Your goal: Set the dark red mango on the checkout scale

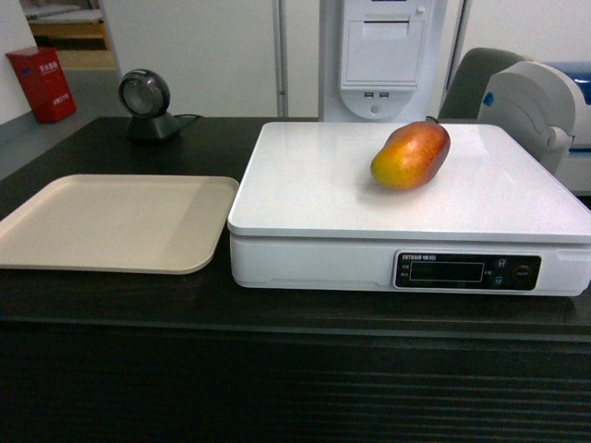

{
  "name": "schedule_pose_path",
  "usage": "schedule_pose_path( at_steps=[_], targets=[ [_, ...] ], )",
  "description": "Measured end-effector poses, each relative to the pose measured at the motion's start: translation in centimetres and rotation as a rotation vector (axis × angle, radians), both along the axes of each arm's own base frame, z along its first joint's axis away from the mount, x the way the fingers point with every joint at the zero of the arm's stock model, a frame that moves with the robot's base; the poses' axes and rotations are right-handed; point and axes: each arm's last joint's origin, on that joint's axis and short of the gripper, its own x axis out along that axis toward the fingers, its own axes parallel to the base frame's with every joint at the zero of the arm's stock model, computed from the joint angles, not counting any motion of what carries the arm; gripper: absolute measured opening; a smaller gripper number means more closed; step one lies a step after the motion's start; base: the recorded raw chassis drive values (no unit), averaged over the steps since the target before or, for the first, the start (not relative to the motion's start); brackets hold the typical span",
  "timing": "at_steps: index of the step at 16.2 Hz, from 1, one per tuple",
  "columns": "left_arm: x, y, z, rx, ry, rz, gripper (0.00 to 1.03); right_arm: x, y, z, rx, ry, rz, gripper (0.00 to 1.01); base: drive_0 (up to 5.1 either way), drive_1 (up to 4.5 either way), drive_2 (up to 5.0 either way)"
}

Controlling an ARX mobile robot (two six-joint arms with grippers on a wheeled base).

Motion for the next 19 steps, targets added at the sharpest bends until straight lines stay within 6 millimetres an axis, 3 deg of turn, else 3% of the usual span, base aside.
schedule_pose_path(
  at_steps=[3,4,11,19],
  targets=[
    [0.03,0.0,-0.2,-0.001,0.01,-0.002,0.02,0.0,0.0,0.0,0.0,0.0,0.0,0.98,0.0,0.0,0.0],
    [0.03,0.0,-0.19,0.0,0.008,-0.001,0.18,0.0,0.0,0.0,0.0,0.0,0.0,0.98,0.0,0.0,0.0],
    [0.03,0.0,-0.19,0.0,0.008,-0.001,0.99,0.0,0.0,0.0,0.0,0.0,0.0,0.98,0.0,0.0,0.0],
    [0.03,0.0,-0.19,0.001,0.008,-0.001,0.98,0.0,0.0,0.0,0.0,0.0,0.0,0.98,0.0,0.0,0.0]
  ],
)
